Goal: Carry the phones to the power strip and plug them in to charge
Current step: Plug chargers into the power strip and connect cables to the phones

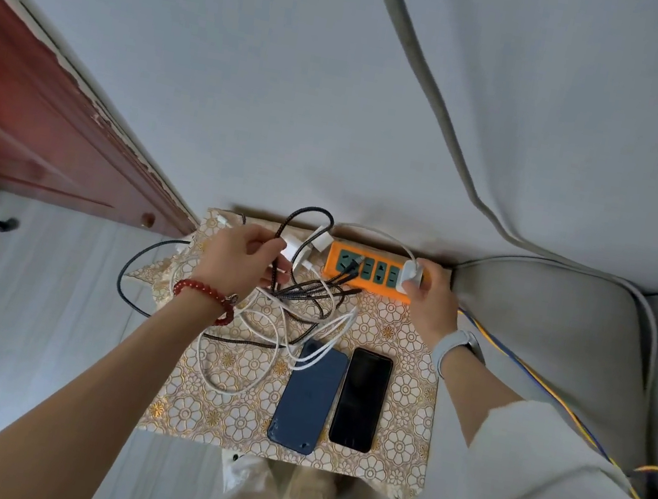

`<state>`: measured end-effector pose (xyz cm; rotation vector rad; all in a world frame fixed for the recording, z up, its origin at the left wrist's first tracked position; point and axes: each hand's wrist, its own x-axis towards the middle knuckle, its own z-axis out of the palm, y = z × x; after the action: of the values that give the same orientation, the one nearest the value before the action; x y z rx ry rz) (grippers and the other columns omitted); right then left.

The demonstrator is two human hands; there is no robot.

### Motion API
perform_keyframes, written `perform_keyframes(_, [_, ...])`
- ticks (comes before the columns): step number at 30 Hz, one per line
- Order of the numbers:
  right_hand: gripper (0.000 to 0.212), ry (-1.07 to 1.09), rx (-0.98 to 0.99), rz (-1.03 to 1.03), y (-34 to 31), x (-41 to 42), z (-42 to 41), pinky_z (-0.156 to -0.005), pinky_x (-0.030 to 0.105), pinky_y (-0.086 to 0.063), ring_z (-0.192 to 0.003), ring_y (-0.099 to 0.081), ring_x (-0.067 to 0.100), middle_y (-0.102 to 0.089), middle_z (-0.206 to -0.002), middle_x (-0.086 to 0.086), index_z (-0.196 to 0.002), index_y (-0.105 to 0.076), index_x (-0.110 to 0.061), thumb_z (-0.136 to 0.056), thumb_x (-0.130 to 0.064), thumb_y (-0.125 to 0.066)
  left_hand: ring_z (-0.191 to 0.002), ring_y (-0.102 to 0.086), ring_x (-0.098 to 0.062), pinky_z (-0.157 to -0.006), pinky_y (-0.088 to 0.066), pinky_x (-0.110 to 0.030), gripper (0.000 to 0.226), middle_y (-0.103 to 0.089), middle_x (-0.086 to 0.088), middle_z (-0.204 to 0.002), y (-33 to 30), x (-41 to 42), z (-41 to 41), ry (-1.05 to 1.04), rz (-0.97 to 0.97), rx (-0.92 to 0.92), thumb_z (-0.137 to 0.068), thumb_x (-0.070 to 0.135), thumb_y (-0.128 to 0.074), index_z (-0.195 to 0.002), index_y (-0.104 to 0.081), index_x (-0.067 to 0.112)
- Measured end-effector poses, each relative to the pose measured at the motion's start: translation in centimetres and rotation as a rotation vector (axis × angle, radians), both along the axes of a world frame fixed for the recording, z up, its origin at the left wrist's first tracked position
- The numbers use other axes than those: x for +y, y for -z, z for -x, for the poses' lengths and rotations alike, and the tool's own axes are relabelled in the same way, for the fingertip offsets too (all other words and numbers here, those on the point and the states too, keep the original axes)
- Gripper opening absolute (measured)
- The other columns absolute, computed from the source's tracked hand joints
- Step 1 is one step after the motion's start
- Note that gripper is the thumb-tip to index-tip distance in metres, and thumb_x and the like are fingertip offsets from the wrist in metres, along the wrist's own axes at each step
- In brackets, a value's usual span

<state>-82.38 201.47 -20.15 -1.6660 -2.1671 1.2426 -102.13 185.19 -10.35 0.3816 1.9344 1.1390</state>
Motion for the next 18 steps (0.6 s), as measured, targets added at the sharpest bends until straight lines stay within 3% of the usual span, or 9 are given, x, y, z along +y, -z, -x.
perform_keyframes(2, [0.035,0.003,0.015,0.021,0.4,0.1,-0.5,-0.074,0.028,-0.04,-0.107,-0.055,0.029,-0.055,-0.124,0.013,-0.124,-0.046,-0.012,-0.09,-0.013,-0.051,-0.052,-0.067,-0.006,-0.054,-0.056,-0.018,0.011,-0.068,-0.003,-0.071,0.5,-0.3,0.1,-0.01,0.004,-0.014,-0.09,0.012,-0.05,-0.089,-0.059,0.007])
perform_keyframes(7, [0.034,-0.038,-0.01,0.065,0.5,1.0,-0.9,-0.078,0.03,-0.042,-0.104,-0.056,0.027,-0.057,-0.121,0.012,-0.123,-0.045,-0.016,-0.089,-0.015,-0.052,-0.052,-0.067,-0.007,-0.055,-0.057,-0.019,0.01,-0.068,-0.004,-0.073,0.7,0.4,0.3,-0.058,0.002,-0.078,-0.09,0.012,-0.05,-0.089,-0.059,0.007])
perform_keyframes(11, [0.032,-0.083,-0.141,0.072,0.2,1.2,-0.7,-0.074,0.035,-0.045,-0.096,-0.057,0.03,-0.059,-0.118,0.014,-0.121,-0.044,-0.02,-0.089,-0.019,-0.052,-0.051,-0.067,-0.007,-0.052,-0.056,-0.018,0.008,-0.067,-0.004,-0.073,-0.2,0.8,0.0,-0.055,-0.017,-0.148,-0.09,0.009,-0.05,-0.091,-0.057,0.006])
perform_keyframes(14, [0.043,-0.098,-0.298,0.01,-1.5,0.8,0.2,-0.09,0.046,-0.046,-0.113,-0.05,0.038,-0.051,-0.129,0.018,-0.13,-0.039,-0.018,-0.089,-0.021,-0.052,-0.055,-0.068,-0.008,-0.06,-0.058,-0.025,0.009,-0.067,-0.004,-0.075,-1.2,0.6,-0.1,-0.056,-0.041,-0.21,-0.09,0.007,-0.05,-0.087,-0.057,0.01])
perform_keyframes(16, [0.053,0.063,-0.205,-0.035,-2.9,-1.1,0.7,-0.096,0.047,-0.042,-0.121,-0.042,0.037,-0.04,-0.135,0.02,-0.136,-0.031,-0.012,-0.089,-0.016,-0.053,-0.058,-0.069,-0.012,-0.059,-0.059,-0.026,0.01,-0.068,-0.003,-0.073,-1.7,0.4,0.0,-0.097,-0.074,-0.287,-0.089,0.006,-0.05,-0.085,-0.057,0.011])
perform_keyframes(18, [0.046,0.198,0.042,-0.122,-4.8,-3.7,0.9,-0.093,0.042,-0.046,-0.113,-0.048,0.03,-0.043,-0.127,0.014,-0.131,-0.037,-0.01,-0.088,-0.008,-0.052,-0.062,-0.07,-0.015,-0.057,-0.059,-0.028,0.008,-0.069,-0.002,-0.07,-2.2,0.5,0.0,-0.155,-0.114,-0.395,-0.088,0.006,-0.052,-0.085,-0.059,0.009])
